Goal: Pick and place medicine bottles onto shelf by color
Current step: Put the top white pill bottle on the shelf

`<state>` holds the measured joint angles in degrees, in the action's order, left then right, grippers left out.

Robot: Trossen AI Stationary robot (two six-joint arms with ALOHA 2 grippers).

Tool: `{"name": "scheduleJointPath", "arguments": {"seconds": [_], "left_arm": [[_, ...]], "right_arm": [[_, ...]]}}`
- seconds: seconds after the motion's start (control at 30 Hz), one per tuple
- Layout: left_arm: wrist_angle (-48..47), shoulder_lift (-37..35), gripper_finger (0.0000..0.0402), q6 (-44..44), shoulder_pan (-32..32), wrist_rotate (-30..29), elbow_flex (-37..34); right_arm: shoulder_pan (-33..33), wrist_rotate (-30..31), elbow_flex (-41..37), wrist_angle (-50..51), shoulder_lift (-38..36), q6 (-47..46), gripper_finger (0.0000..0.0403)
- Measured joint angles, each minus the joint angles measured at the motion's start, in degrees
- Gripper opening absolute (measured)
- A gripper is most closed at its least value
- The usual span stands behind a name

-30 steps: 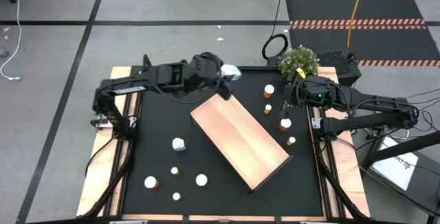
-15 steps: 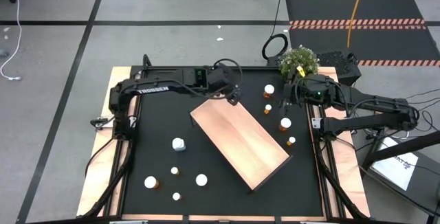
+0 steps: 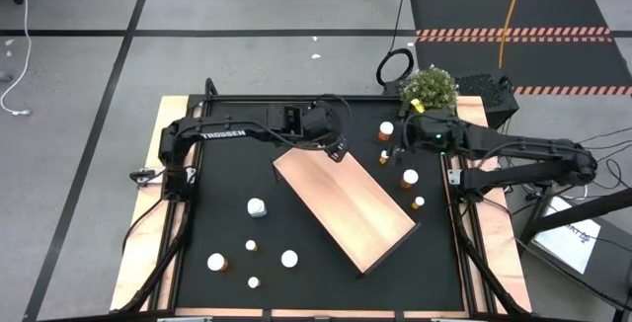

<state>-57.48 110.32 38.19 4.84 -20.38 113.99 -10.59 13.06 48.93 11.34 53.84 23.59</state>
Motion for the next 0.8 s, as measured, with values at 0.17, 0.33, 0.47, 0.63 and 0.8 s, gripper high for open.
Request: {"name": "scheduleJointPath", "arguments": {"seconds": [0.17, 0.33, 0.47, 0.63, 0.8], "left_arm": [[-2.63, 0.0, 0.0243, 0.04, -0.42, -0.02, 0.0], [-3.6, 0.0, 0.0243, -0.17, -0.87, -0.21, 0.0], [-3.55, 0.0, 0.0243, -0.35, -1.36, -0.98, 0.0], [-3.55, 0.0, 0.0243, 0.19, -1.47, -1.14, 0.0], [-3.55, 0.0, 0.0243, 1.14, -1.49, -1.16, 0.0]], "right_arm": [[-1.24, -5.0, -1.68, -8.46, 4.61, -0.37, 0.0247], [-3.73, -9.95, -1.68, -13.88, 9.34, -5.55, 0.0207], [-4.84, -15.04, -1.68, -16.08, 12.81, -6.46, 0.018], [-4.82, -16.35, -1.68, -17.6, 15.76, -6.45, 0.0149], [-4.83, -16.35, -1.68, -19.01, 17.77, -6.33, 0.0125]]}}
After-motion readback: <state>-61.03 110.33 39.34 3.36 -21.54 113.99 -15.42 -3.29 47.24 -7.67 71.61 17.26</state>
